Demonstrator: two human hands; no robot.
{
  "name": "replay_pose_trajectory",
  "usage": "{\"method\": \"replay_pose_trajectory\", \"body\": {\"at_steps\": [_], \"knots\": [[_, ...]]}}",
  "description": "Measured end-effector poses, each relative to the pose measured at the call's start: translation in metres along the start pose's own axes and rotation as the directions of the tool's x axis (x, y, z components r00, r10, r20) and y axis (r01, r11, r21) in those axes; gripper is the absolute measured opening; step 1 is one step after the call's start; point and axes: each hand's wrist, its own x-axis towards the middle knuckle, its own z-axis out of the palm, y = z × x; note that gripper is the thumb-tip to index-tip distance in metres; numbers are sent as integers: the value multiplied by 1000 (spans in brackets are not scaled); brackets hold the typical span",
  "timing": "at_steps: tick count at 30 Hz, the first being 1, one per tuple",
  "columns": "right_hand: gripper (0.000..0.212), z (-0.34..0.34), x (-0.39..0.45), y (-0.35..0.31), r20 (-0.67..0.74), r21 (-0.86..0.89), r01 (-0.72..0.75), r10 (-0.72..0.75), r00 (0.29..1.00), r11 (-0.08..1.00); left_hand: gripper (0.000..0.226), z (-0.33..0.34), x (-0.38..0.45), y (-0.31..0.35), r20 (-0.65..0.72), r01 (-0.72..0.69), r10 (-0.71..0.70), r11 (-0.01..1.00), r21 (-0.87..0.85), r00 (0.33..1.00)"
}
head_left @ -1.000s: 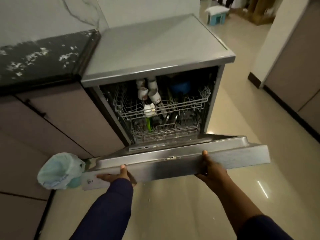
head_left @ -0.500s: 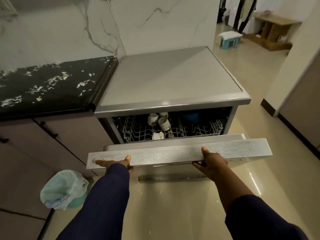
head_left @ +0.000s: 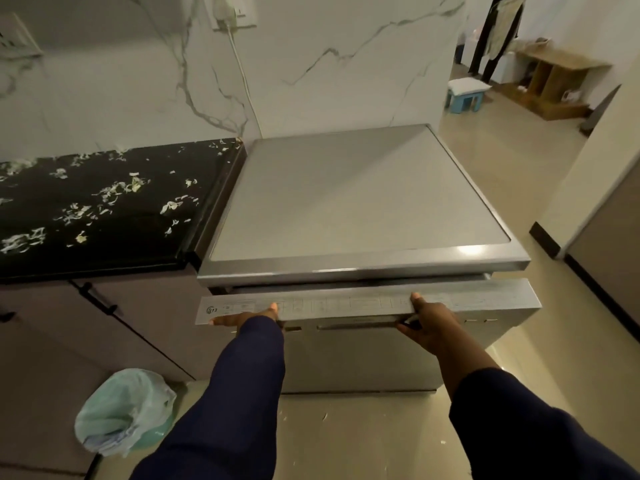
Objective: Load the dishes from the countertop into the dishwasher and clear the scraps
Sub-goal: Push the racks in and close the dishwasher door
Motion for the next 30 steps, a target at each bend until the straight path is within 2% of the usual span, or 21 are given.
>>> {"method": "replay_pose_trajectory", "body": {"at_steps": [3,5,7,9,10,12,15,17,19,22,24,26,28,30], "knots": [[51,7,2,-10,-4,14,-10,10,1000,1000,63,10,12,7,66,57,-59,997,42,996],[50,10,-1,-18,-5,20,-12,13,1000,1000,56,15,16,11,83,62,-67,996,60,994],[41,12,-10,-24,27,38,-21,20,999,999,67,16,5,17,96,67,-68,998,16,993],[22,11,-22,-29,122,49,-47,41,992,998,81,12,-6,23,128,45,-44,999,-3,991],[21,11,-25,-30,177,71,-56,42,983,996,88,7,-14,28,154,48,-40,998,-48,987],[40,8,-32,-33,265,160,-59,15,964,985,95,2,-22,37,201,77,-49,988,-134,978],[63,13,-38,-42,261,306,-65,-19,965,950,113,11,-27,50,135,91,-73,987,-133,988],[64,20,-42,-49,239,309,-71,-5,971,949,126,19,-29,54,48,65,-62,995,-80,997],[58,26,-41,-54,192,275,-81,28,981,958,133,24,-30,57,29,71,-69,996,-62,997],[46,34,-37,-58,142,226,-78,46,989,971,135,33,-17,54,-4,5,-5,1000,-5,1000],[43,36,-35,-60,140,191,-65,38,989,979,135,39,4,49,20,-1,1,1000,-14,1000],[37,36,-36,-64,152,172,-62,36,988,983,134,49,59,37,38,-10,12,999,-48,999],[24,35,-34,-67,173,156,-68,40,984,985,133,50,49,43,50,10,-9,1000,-15,999],[18,33,-31,-66,184,154,-71,42,982,985,120,49,44,45,41,11,-10,1000,-29,999]]}}
